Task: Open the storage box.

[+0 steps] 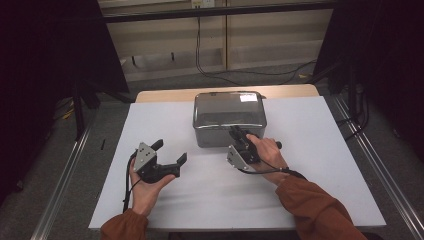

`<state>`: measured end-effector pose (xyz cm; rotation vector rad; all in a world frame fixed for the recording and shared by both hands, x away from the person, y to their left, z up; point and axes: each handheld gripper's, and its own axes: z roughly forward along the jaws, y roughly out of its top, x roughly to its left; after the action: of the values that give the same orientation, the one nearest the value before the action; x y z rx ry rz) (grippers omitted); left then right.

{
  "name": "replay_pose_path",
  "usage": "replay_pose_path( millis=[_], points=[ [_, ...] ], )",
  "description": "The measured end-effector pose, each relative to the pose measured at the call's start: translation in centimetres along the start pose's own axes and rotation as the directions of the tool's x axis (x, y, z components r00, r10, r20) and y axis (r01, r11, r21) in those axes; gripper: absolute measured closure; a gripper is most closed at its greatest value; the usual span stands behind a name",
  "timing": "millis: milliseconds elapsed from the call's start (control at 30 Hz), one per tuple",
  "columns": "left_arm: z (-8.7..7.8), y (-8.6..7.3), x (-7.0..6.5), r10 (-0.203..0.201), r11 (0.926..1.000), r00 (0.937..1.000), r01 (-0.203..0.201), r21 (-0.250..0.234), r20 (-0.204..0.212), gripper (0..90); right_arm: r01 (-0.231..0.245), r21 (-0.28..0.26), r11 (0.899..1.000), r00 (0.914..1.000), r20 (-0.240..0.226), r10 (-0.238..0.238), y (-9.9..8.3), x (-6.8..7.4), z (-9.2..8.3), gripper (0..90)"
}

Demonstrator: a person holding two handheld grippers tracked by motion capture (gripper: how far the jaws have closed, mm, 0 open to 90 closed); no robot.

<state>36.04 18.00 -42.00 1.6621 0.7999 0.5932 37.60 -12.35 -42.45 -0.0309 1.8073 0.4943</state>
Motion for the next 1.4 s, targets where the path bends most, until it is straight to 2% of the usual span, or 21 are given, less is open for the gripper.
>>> replay_pose_path(
  millis=[167, 233, 300, 433, 600, 733, 900, 933, 1167, 1200, 1233, 1333, 1400],
  points=[
    [1.2, 0.3, 0.3, 0.003, 1.0000, 1.0000, -0.003, 0.007, 0.003, 2.9, 0.001, -0.003, 1.000, 1.0000, 0.000, -0.001, 0.0, -0.2, 0.0, 76.5],
    [1.7, 0.4, 0.4, 0.000, 0.9999, 1.0000, 0.000, 0.012, -0.001, 3.0, 0.011, -0.008, 1.000, 0.9998, 0.015, -0.011, 0.1, -0.4, 0.0, 77.1],
    [2.1, 0.4, 0.6, 0.004, 0.9998, 1.0000, -0.004, 0.019, 0.002, 2.9, -0.009, -0.009, 1.000, 0.9998, 0.018, 0.009, 0.0, -0.6, -0.1, 77.0],
    [2.8, 0.8, 0.7, 0.013, 0.9998, 0.9999, -0.013, 0.013, -0.001, 3.1, 0.000, -0.011, 1.000, 0.9998, 0.020, 0.000, 0.1, -0.7, -0.1, 77.2],
    [3.8, 1.4, 0.6, 0.024, 0.9997, 0.9997, -0.024, 0.000, 0.006, 3.1, -0.007, -0.014, 1.000, 0.9996, 0.026, 0.008, 0.1, -0.9, -0.1, 77.3],
    [4.7, 1.8, 0.5, 0.025, 0.9997, 0.9996, -0.025, 0.008, 0.016, 3.2, -0.009, -0.014, 1.000, 0.9996, 0.025, 0.009, 0.2, -1.0, -0.1, 77.4],
    [5.6, 2.2, 0.4, 0.047, 0.9989, 0.9986, -0.047, -0.001, 0.023, 3.6, -0.012, -0.017, 1.000, 0.9997, 0.022, 0.012, 0.2, -1.3, -0.1, 77.4],
    [5.8, 2.2, 0.3, 0.034, 0.9994, 0.9991, -0.034, -0.006, 0.025, 3.6, -0.010, -0.018, 1.000, 0.9997, 0.020, 0.011, 0.2, -1.4, -0.1, 77.4],
    [6.4, 2.8, -0.1, 0.041, 0.9991, 0.9984, -0.041, 0.005, 0.039, 5.8, -0.014, -0.021, 1.000, 0.9993, 0.035, 0.015, 0.4, -1.7, -0.1, 77.9],
    [6.4, 2.8, -0.1, 0.057, 0.9983, 0.9975, -0.058, 0.011, 0.041, 5.8, -0.015, -0.020, 1.000, 0.9992, 0.036, 0.016, 0.4, -1.8, -0.1, 78.0],
    [6.5, 2.8, 0.0, 0.064, 0.9979, 0.9974, -0.064, 0.008, 0.033, 5.8, -0.015, -0.020, 1.000, 0.9993, 0.035, 0.016, 0.4, -1.8, -0.1, 78.0],
    [6.9, 2.9, 0.3, 0.051, 0.9986, 0.9985, -0.052, 0.010, 0.020, 5.8, -0.013, -0.023, 1.000, 0.9992, 0.037, 0.014, 0.4, -2.0, -0.1, 78.1],
    [7.3, 3.1, 0.5, 0.071, 0.9973, 0.9973, -0.071, 0.017, 0.019, 5.8, -0.017, -0.023, 1.000, 0.9992, 0.037, 0.018, 0.4, -2.0, -0.1, 78.1]
  ],
)
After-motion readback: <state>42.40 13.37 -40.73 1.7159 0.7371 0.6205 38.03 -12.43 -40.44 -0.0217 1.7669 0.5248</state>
